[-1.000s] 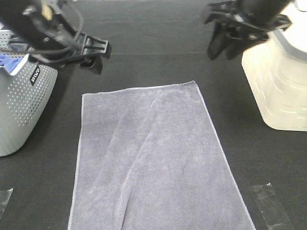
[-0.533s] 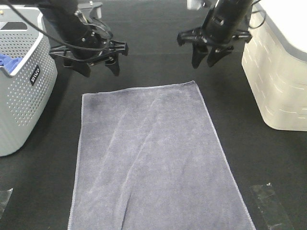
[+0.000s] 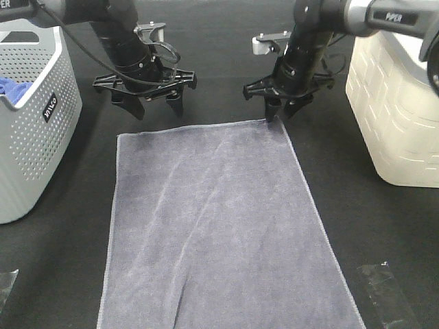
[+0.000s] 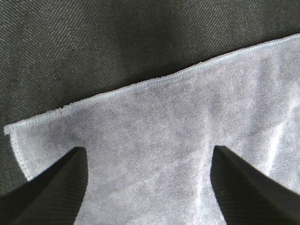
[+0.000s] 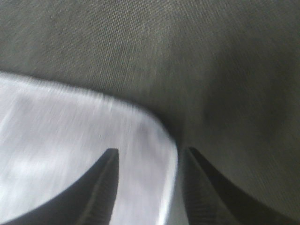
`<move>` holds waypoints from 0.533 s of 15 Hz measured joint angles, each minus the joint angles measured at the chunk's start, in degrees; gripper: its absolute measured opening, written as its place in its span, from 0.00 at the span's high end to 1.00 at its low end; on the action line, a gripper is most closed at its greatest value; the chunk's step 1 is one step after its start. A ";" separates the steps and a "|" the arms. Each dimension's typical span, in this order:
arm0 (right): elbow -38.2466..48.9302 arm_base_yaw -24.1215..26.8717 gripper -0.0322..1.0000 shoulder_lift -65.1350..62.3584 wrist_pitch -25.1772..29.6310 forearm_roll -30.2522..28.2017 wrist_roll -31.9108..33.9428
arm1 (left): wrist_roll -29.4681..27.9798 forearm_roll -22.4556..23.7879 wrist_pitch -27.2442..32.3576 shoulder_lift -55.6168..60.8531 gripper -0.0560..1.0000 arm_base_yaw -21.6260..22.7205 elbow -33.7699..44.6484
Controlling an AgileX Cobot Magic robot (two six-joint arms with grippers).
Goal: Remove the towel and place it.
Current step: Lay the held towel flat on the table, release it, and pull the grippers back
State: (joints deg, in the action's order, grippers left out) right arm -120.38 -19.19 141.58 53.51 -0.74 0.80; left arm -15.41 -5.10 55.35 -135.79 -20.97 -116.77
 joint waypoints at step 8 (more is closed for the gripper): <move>-0.46 0.00 0.58 3.72 -4.18 -3.21 0.17 | 0.06 1.09 0.00 -0.80 0.29 0.00 -0.17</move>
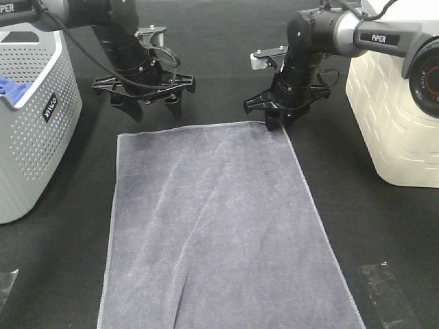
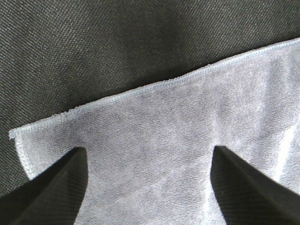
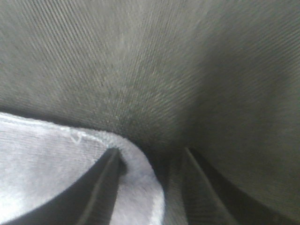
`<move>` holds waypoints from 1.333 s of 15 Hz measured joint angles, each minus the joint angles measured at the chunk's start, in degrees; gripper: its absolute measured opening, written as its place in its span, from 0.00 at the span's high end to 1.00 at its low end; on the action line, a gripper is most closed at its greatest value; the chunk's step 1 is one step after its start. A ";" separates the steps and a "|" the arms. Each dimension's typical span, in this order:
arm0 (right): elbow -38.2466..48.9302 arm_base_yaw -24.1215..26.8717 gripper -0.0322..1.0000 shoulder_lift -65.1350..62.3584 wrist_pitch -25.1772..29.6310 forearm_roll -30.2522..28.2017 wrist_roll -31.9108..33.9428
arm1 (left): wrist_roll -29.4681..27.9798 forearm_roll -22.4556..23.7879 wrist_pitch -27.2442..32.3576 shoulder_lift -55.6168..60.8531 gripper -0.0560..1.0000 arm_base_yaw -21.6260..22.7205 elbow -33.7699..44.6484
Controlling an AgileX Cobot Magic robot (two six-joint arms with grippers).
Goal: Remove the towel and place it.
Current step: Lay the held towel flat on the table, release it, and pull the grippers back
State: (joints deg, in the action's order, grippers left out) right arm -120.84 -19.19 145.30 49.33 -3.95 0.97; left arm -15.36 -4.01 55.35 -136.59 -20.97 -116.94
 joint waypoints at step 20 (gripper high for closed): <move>-11.12 0.00 0.97 0.69 13.87 -6.93 4.35 | -1.78 2.69 3.61 -2.69 0.29 -0.17 0.00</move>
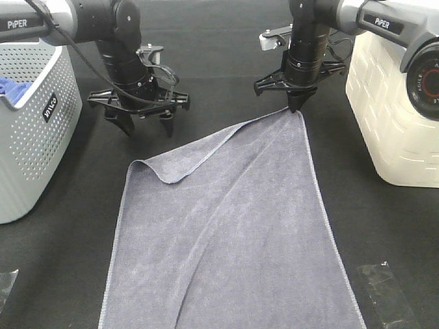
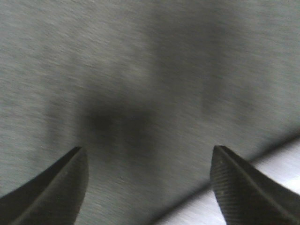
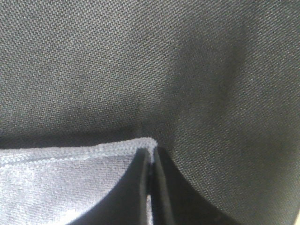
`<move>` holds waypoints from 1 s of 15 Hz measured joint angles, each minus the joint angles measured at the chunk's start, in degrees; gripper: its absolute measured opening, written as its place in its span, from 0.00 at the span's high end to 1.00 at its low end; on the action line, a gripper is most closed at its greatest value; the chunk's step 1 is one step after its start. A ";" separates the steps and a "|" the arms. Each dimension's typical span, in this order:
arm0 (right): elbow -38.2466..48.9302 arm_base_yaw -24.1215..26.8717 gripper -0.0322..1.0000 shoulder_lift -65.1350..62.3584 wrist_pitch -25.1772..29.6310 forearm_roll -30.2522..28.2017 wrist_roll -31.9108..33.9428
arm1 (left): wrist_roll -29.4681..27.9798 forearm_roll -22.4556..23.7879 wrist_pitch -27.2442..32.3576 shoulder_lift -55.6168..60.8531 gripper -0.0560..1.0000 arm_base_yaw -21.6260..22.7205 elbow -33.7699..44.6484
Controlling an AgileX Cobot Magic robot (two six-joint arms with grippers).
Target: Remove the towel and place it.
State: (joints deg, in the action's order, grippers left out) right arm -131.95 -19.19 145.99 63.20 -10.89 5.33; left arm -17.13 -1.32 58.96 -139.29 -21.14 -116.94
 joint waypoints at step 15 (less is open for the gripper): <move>0.00 0.00 0.97 0.00 0.11 0.00 -0.52 | 20.05 12.95 10.37 4.13 0.38 -10.89 -0.06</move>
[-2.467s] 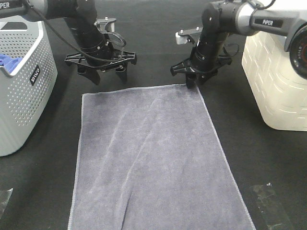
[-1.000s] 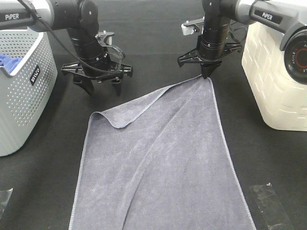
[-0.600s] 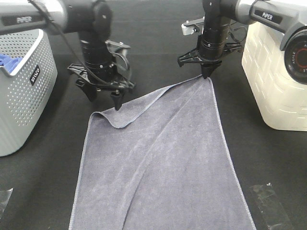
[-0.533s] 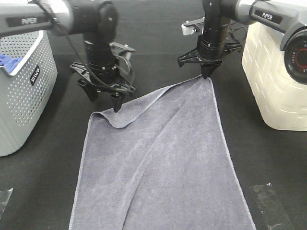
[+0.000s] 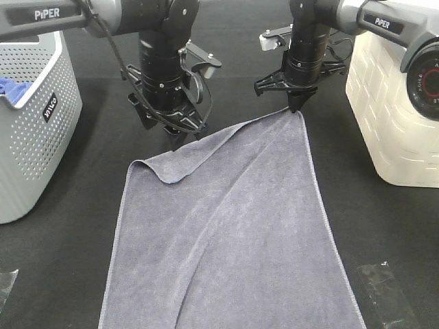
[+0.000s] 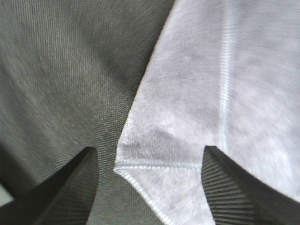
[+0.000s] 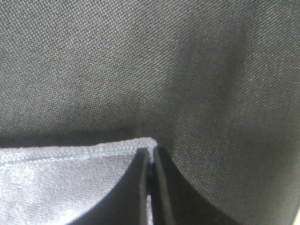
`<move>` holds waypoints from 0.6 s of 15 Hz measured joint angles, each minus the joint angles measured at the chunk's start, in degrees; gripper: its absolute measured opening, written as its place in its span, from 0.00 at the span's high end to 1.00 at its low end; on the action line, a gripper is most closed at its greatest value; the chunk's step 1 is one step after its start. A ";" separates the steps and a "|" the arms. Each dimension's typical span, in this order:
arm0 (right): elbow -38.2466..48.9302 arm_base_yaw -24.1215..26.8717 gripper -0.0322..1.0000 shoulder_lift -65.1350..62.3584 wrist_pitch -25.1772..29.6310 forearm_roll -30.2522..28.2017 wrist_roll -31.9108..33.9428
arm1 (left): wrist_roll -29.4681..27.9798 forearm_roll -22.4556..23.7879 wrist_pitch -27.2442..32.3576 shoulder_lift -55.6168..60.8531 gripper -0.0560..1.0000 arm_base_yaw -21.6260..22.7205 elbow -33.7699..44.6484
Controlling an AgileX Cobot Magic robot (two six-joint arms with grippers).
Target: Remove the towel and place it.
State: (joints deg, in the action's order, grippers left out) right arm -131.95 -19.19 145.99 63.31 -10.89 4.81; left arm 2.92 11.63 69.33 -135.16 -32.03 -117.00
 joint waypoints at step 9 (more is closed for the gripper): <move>0.00 0.06 0.97 0.00 0.52 0.40 0.00 | 15.07 -0.29 -14.38 18.45 0.45 0.17 30.83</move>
State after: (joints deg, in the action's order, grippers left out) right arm -131.95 -19.14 145.99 63.83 -10.49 4.81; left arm 17.99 11.34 54.95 -116.71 -31.86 -86.17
